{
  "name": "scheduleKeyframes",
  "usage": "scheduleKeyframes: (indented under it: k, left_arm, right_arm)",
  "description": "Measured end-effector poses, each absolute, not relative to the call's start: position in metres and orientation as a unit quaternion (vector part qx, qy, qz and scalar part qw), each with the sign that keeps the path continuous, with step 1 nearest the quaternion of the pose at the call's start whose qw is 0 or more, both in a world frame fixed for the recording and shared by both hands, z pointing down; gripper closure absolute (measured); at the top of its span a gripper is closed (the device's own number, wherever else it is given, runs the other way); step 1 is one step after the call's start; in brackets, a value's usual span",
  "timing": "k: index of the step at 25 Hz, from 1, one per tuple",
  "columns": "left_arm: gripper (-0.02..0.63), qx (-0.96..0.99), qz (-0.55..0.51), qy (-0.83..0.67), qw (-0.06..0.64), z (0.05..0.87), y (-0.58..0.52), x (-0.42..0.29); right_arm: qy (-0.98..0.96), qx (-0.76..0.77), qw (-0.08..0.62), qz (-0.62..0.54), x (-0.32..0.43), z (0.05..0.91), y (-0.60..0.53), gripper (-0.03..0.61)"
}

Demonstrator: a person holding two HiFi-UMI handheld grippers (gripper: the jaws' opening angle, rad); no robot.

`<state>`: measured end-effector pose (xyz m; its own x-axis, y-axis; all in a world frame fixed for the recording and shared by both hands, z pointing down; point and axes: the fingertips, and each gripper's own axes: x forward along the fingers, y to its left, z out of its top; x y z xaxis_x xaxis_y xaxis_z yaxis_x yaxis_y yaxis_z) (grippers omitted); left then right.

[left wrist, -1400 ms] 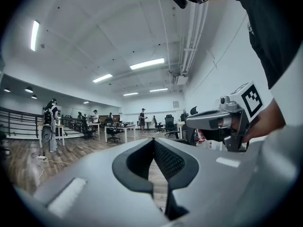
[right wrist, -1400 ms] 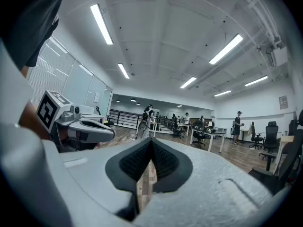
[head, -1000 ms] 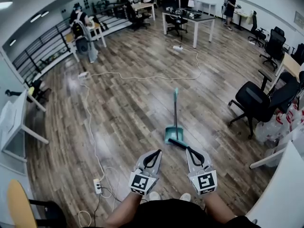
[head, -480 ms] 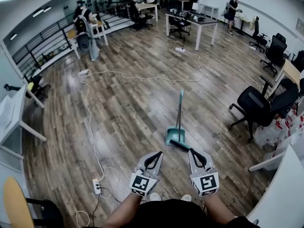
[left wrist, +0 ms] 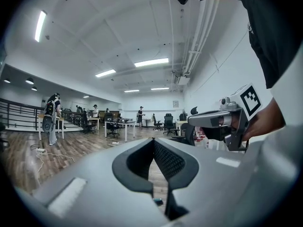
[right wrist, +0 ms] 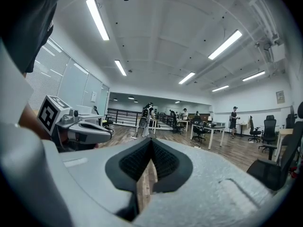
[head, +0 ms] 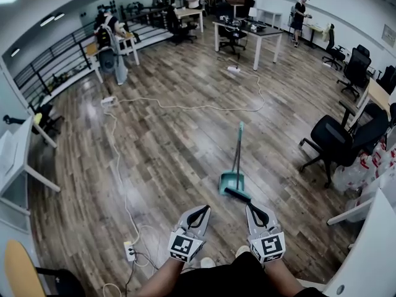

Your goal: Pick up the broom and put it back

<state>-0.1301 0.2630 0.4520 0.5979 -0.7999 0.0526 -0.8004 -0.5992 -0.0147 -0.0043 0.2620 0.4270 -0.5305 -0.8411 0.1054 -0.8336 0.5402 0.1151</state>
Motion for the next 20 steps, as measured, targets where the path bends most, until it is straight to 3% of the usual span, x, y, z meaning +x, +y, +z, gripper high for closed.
scheduleKeyframes:
  k: [20]
  left_arm:
    - [0.597, 0.891, 0.039, -0.451, 0.006, 0.456, 0.138, -0.044]
  right_arm:
    - [-0.874, 0.483, 0.060, -0.020, 0.086, 0.431, 0.136, 0.575]
